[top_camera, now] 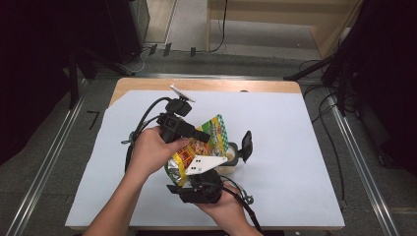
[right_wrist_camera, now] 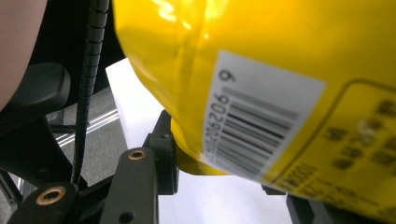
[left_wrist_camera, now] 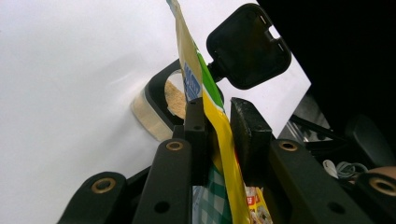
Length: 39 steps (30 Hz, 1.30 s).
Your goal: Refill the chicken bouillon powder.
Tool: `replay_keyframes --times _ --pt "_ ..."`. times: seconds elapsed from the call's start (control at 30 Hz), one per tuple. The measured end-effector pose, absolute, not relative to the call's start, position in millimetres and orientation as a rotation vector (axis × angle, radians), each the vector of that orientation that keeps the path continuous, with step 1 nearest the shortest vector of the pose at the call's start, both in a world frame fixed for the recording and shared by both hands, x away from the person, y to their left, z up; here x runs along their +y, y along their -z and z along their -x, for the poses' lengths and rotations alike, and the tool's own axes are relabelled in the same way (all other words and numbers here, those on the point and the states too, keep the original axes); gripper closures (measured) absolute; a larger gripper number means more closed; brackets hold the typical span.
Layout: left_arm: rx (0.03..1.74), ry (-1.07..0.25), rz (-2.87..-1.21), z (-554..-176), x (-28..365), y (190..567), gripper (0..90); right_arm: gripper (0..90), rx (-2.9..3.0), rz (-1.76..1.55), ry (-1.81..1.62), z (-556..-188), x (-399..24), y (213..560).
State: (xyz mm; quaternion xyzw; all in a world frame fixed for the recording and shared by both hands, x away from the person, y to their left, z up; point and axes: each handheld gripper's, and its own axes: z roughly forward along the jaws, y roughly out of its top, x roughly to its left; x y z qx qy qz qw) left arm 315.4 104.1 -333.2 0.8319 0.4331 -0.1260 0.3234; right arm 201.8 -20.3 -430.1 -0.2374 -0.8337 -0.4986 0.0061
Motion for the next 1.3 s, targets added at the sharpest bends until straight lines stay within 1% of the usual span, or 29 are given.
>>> replay_keyframes --times 0.2,0.7,1.3 --pt "1.144 0.363 -2.201 -322.0 98.3 333.0 77.5 59.1 -2.590 0.767 1.567 -203.5 -22.4 429.0" --pt "1.132 0.332 -2.189 -316.3 99.0 333.5 77.3 59.1 -2.608 0.759 1.563 -202.5 -21.6 431.3" --pt "1.126 0.326 -2.189 -316.4 98.8 333.9 77.4 59.3 -2.615 0.759 1.557 -203.1 -21.9 431.6"
